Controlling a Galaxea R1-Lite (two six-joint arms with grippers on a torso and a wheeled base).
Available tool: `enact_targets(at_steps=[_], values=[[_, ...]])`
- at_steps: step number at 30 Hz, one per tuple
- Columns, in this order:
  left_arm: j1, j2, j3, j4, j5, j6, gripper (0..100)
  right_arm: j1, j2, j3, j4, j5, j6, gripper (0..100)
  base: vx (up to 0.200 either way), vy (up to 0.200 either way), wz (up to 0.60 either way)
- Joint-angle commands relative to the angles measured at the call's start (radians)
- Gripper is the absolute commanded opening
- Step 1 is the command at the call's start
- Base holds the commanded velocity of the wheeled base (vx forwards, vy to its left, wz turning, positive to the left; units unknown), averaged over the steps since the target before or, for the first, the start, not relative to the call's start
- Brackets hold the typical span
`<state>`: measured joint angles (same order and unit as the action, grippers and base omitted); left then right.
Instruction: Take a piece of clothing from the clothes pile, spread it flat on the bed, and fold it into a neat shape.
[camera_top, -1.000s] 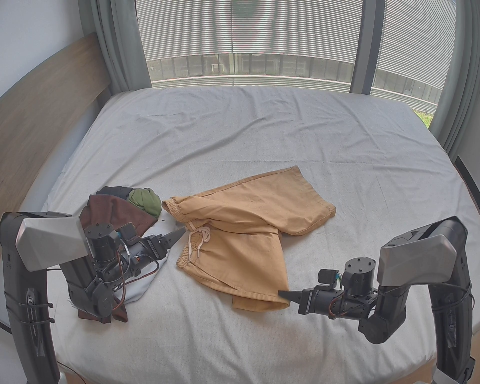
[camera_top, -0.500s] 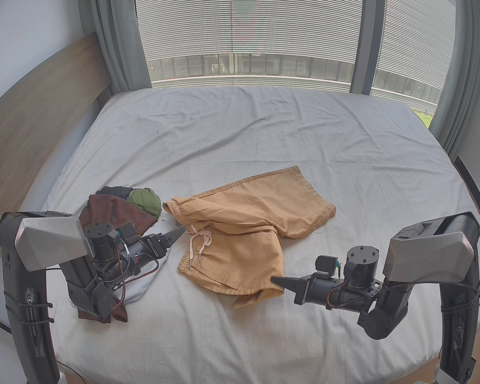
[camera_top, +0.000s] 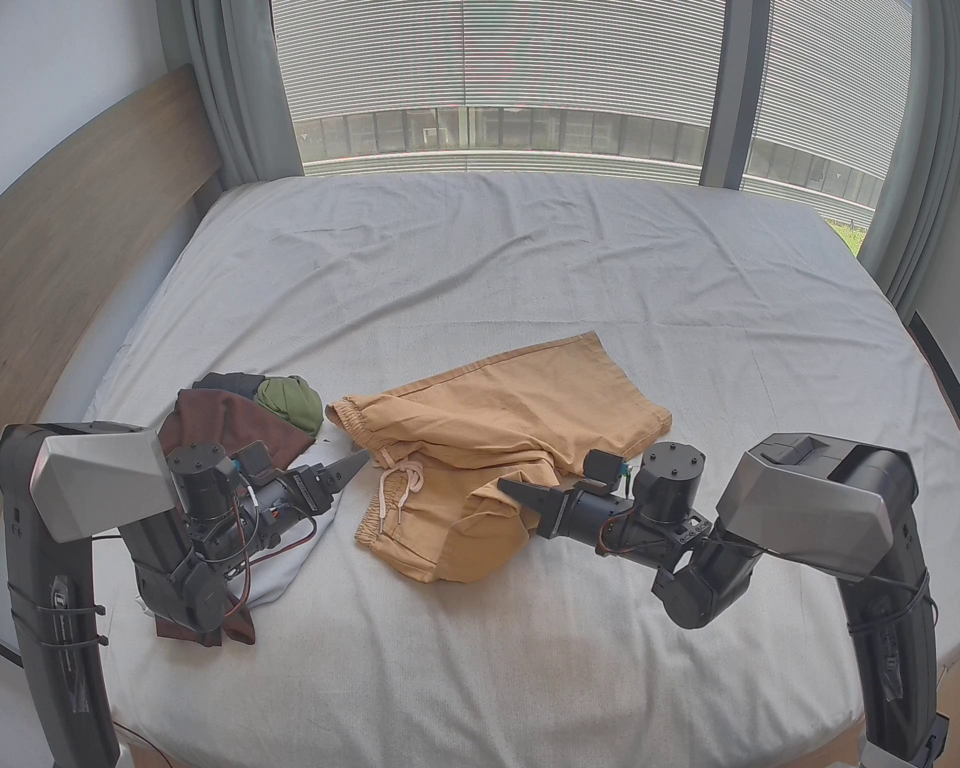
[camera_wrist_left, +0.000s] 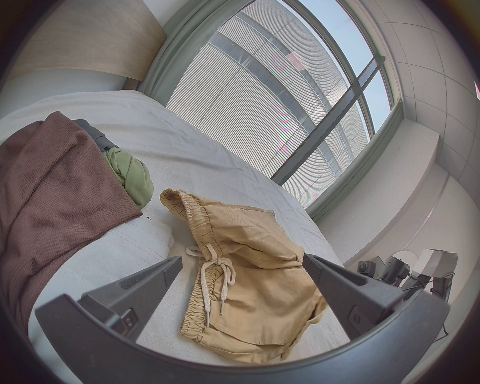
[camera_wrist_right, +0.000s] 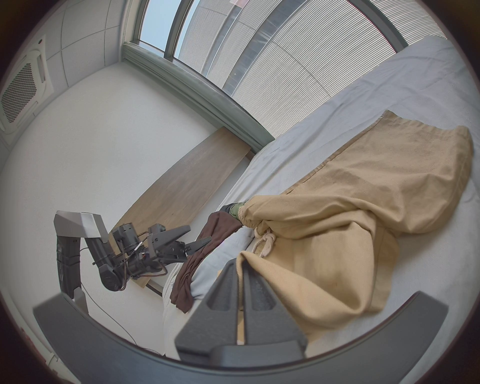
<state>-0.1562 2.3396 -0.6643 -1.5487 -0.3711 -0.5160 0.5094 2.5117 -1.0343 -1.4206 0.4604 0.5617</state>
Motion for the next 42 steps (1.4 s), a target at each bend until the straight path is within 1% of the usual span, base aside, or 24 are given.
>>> enact_targets(at_steps=[1,4,10,22,23,26,29,30,33,38,41,42], values=[[0.003,0.003,-0.008,-0.001,0.000,0.001,100,0.017,0.076,-0.119,0.060,-0.002,0.004,0,0.000,0.000,0.00],[0.003,0.003,-0.009,-0.001,0.000,0.001,100,0.028,0.084,-0.147,0.085,-0.002,0.004,0,0.000,0.000,0.00],[0.003,0.000,-0.015,-0.001,0.001,0.002,100,0.058,0.118,-0.256,0.138,-0.002,0.004,0,0.000,0.000,0.00],[0.001,0.006,-0.021,-0.001,0.000,0.004,100,0.072,0.137,-0.288,0.147,-0.002,0.004,0,0.000,0.000,0.00],[0.001,0.006,-0.021,-0.001,0.000,0.004,100,0.072,0.137,-0.288,0.147,-0.002,0.004,100,0.000,0.000,0.00],[0.001,0.007,-0.021,-0.001,0.000,0.004,100,0.067,0.142,-0.283,0.134,-0.014,0.006,100,0.000,0.000,0.00],[0.003,0.007,-0.021,-0.001,0.000,0.004,100,0.061,0.133,-0.270,0.129,-0.054,0.004,100,0.000,0.000,0.00],[0.003,0.007,-0.021,-0.001,0.000,0.004,100,0.061,0.131,-0.267,0.127,-0.057,0.004,100,0.000,0.000,0.00],[0.006,0.007,-0.023,-0.001,0.000,0.004,100,0.043,0.072,-0.179,0.103,-0.069,0.000,100,0.000,0.000,0.00],[0.004,0.004,-0.023,-0.002,0.000,0.004,100,-0.017,-0.016,-0.026,0.039,-0.072,-0.005,100,0.000,0.000,0.00],[0.006,0.004,-0.023,-0.002,0.000,0.004,100,-0.065,-0.033,0.039,0.006,-0.088,-0.019,100,0.000,0.000,0.00],[0.006,0.004,-0.023,-0.002,0.000,0.004,100,-0.065,-0.033,0.039,0.006,-0.088,-0.019,100,0.000,0.000,0.00]])
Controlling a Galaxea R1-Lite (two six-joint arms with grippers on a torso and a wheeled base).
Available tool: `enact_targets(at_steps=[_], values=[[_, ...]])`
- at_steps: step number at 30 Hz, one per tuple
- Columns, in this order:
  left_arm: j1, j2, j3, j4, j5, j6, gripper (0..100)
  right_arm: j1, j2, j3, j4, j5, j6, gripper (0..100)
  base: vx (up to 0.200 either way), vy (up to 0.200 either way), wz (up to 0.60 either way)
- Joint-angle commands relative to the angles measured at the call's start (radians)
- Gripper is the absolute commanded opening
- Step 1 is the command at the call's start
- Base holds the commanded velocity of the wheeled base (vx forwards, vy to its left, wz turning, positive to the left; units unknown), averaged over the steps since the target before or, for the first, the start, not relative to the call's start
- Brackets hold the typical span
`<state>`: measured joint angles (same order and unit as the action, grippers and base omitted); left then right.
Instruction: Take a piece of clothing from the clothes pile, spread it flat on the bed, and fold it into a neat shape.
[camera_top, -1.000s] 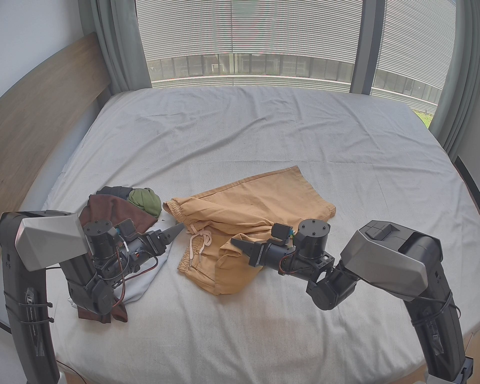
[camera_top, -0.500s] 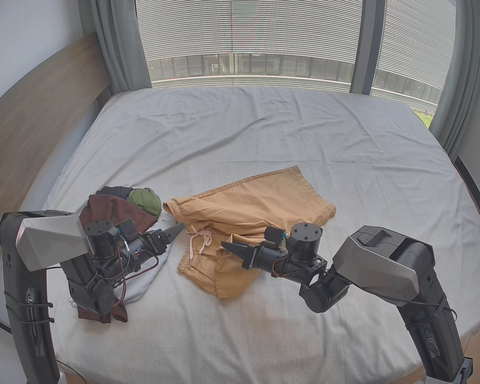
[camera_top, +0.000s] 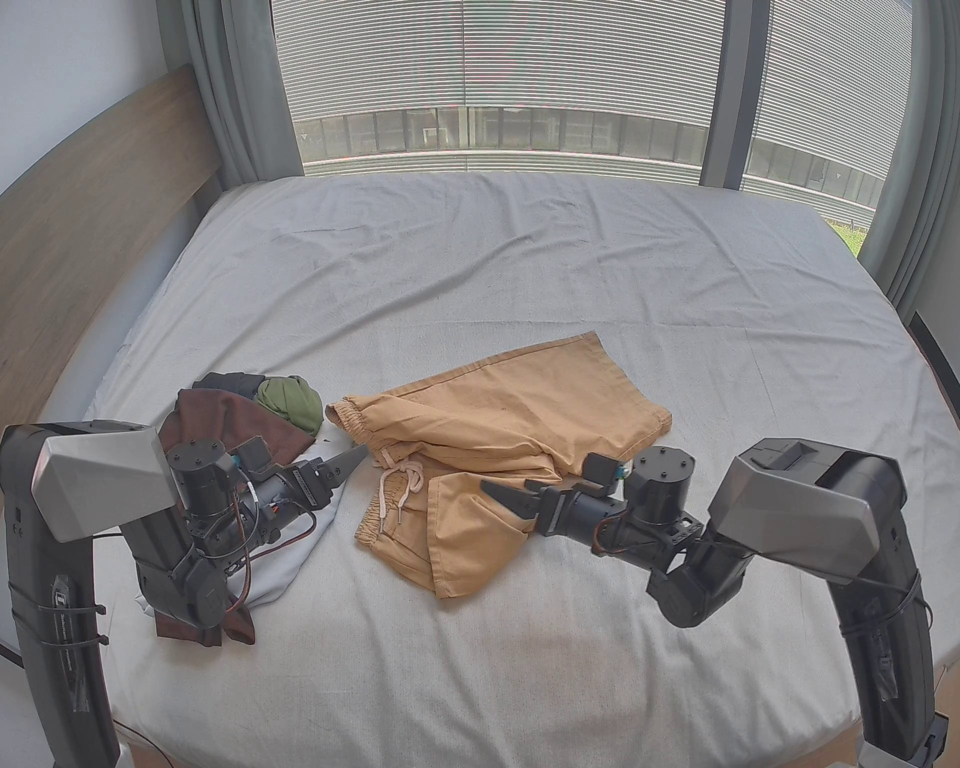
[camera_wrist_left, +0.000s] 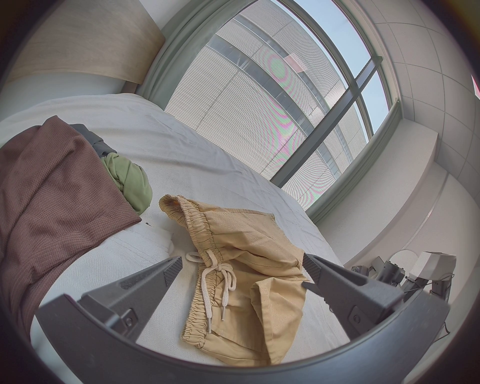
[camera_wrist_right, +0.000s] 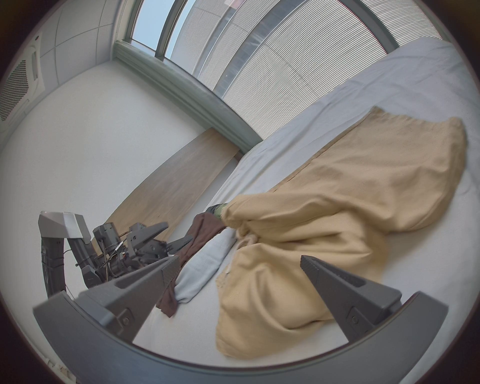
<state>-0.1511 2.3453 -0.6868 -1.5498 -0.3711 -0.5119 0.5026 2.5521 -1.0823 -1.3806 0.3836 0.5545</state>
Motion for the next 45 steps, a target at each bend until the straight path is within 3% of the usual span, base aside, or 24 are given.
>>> enact_targets(at_steps=[1,8,21,28,45], values=[[0.001,-0.001,-0.002,-0.001,0.000,0.000,100,-0.093,-0.064,0.124,-0.072,-0.019,-0.019,100,0.000,0.000,0.00],[-0.002,0.003,-0.007,-0.001,0.000,0.000,100,-0.165,0.013,0.190,-0.161,-0.028,-0.021,100,0.000,0.000,0.00],[-0.001,0.006,-0.007,-0.001,0.001,0.000,100,-0.162,0.100,0.196,-0.161,-0.051,-0.067,100,0.000,0.000,0.00],[-0.002,0.006,-0.007,-0.001,0.001,0.000,100,-0.113,0.100,0.225,-0.161,-0.049,-0.103,100,0.000,0.000,0.00],[-0.004,0.014,-0.007,-0.001,0.001,0.001,100,0.021,0.080,0.239,-0.159,-0.046,-0.099,100,0.000,0.000,0.00]])
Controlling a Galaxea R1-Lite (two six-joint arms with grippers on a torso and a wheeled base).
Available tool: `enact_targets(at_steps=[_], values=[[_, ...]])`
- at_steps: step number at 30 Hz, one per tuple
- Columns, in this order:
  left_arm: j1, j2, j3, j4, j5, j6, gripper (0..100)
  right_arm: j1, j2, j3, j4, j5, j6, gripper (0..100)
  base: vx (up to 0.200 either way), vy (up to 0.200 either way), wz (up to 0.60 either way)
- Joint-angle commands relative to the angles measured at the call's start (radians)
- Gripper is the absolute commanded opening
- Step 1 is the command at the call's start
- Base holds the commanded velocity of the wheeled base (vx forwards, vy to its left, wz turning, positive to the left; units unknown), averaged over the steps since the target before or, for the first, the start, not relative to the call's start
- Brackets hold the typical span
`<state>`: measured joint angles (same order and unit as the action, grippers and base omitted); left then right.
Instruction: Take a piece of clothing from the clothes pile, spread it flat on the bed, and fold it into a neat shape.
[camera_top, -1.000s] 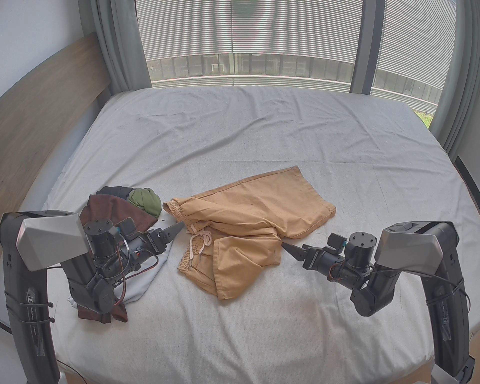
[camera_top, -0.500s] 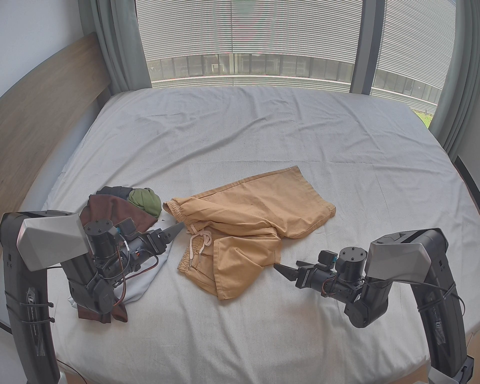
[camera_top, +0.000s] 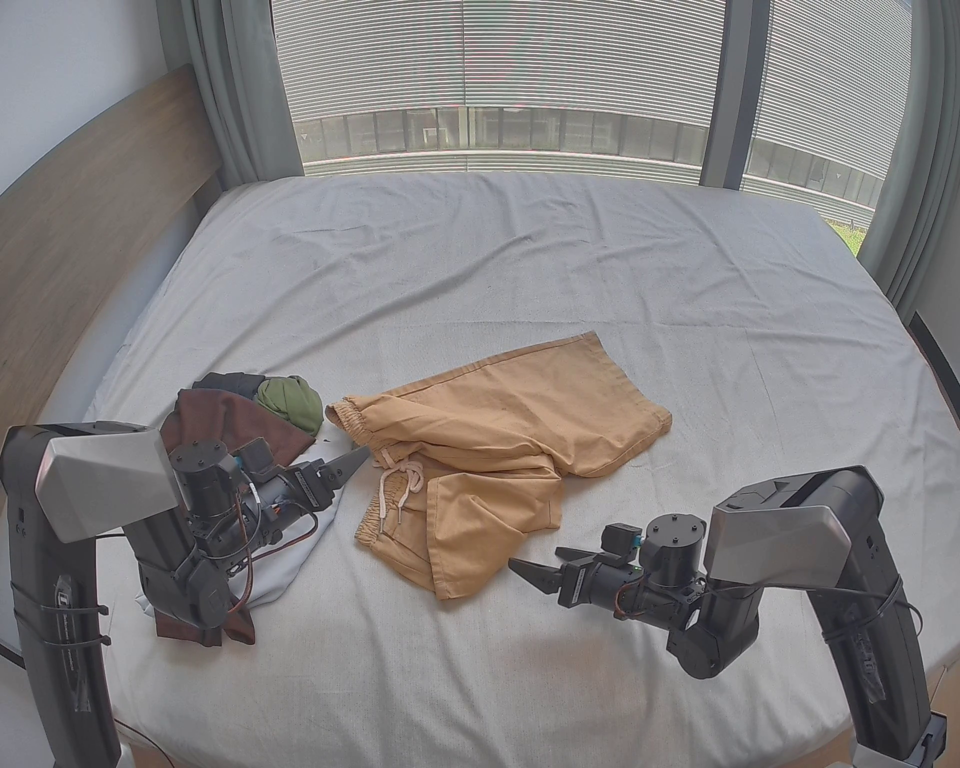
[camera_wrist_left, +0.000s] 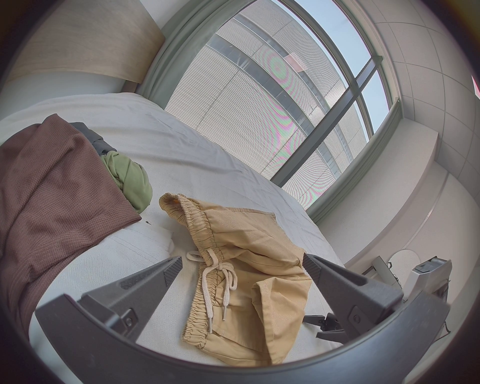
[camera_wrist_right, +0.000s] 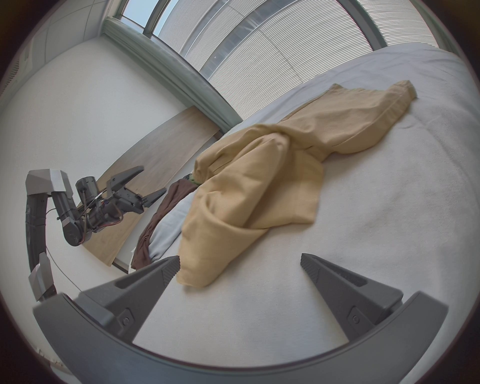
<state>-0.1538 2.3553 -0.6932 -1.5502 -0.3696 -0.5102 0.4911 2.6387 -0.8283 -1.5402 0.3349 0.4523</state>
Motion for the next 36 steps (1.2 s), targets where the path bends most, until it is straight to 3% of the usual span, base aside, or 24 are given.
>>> enact_targets(at_steps=[1,6,23,24,36], values=[[-0.001,0.004,0.000,-0.001,0.000,-0.001,100,0.032,-0.006,-0.017,0.000,0.003,0.003,100,0.000,0.000,0.00],[-0.001,0.001,0.000,-0.001,0.000,-0.001,100,0.043,0.010,-0.118,0.028,0.004,0.009,100,0.000,0.000,0.00],[-0.007,0.009,0.000,-0.002,0.000,0.001,100,0.038,0.058,-0.203,0.046,0.001,-0.006,100,0.000,0.000,0.00],[-0.007,0.009,0.000,-0.002,0.000,-0.001,100,0.038,0.060,-0.209,0.054,0.001,-0.006,0,0.000,0.000,0.00],[-0.003,0.005,0.000,-0.001,0.000,-0.001,100,0.043,0.055,-0.224,0.057,0.001,-0.006,0,0.000,0.000,0.00]])
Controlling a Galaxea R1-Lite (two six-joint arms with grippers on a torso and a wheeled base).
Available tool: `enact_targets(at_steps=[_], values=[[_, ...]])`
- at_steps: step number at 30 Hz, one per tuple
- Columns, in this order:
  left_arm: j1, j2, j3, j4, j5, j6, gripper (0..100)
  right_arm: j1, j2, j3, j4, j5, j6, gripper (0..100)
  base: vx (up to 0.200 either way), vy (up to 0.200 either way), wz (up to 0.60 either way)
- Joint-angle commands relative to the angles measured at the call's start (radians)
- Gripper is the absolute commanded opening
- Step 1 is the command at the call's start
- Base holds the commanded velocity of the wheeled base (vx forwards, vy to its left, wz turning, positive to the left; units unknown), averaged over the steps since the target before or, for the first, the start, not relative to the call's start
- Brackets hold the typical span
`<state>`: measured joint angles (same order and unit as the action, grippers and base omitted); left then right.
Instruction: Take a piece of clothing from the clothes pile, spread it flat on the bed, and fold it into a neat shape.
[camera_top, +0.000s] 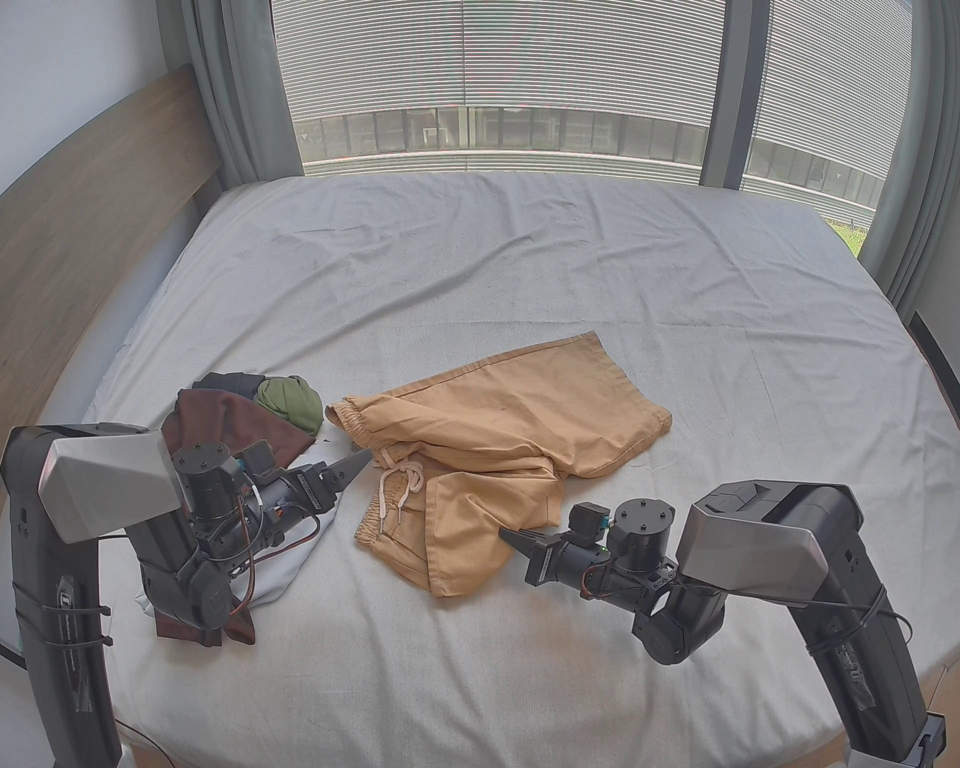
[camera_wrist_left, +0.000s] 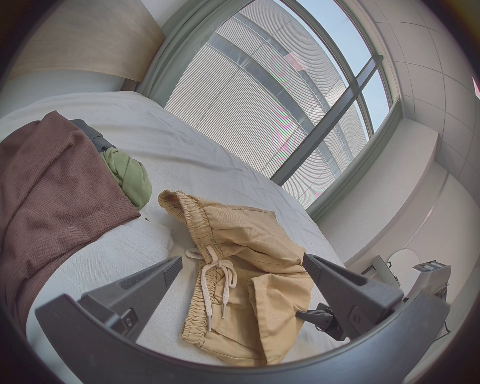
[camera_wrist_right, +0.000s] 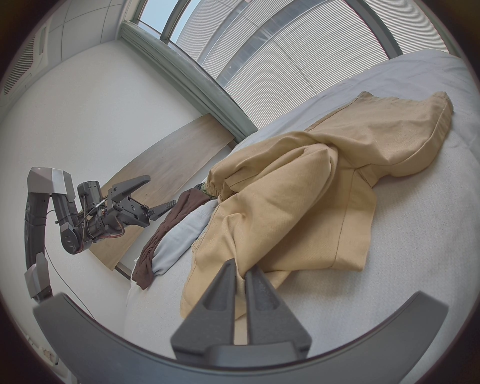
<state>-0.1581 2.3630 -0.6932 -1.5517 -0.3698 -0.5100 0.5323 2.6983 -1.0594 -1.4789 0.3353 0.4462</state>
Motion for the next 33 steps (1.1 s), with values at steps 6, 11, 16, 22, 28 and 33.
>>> enact_targets(at_steps=[6,11,16,22,28,33], values=[[0.003,-0.002,-0.002,0.001,0.000,-0.001,100,0.031,-0.091,0.041,-0.003,0.002,0.003,0,0.000,0.000,0.00],[0.005,-0.004,-0.002,0.001,0.000,-0.001,100,0.049,-0.140,0.041,0.005,0.002,0.008,0,0.000,0.000,0.00],[0.005,-0.004,-0.002,0.001,0.000,-0.002,100,0.055,-0.178,0.035,0.034,0.002,0.012,0,0.000,0.000,0.00],[0.006,-0.004,-0.002,0.001,0.000,-0.001,100,0.046,-0.183,-0.059,0.127,0.002,0.017,0,0.000,0.000,0.00],[0.006,-0.007,-0.002,0.001,0.000,-0.002,100,0.043,-0.169,-0.162,0.207,0.002,0.029,0,0.000,0.000,0.00],[0.006,-0.007,-0.002,0.001,0.000,-0.001,100,0.048,-0.169,-0.214,0.230,0.001,0.029,0,0.000,0.000,0.00]])
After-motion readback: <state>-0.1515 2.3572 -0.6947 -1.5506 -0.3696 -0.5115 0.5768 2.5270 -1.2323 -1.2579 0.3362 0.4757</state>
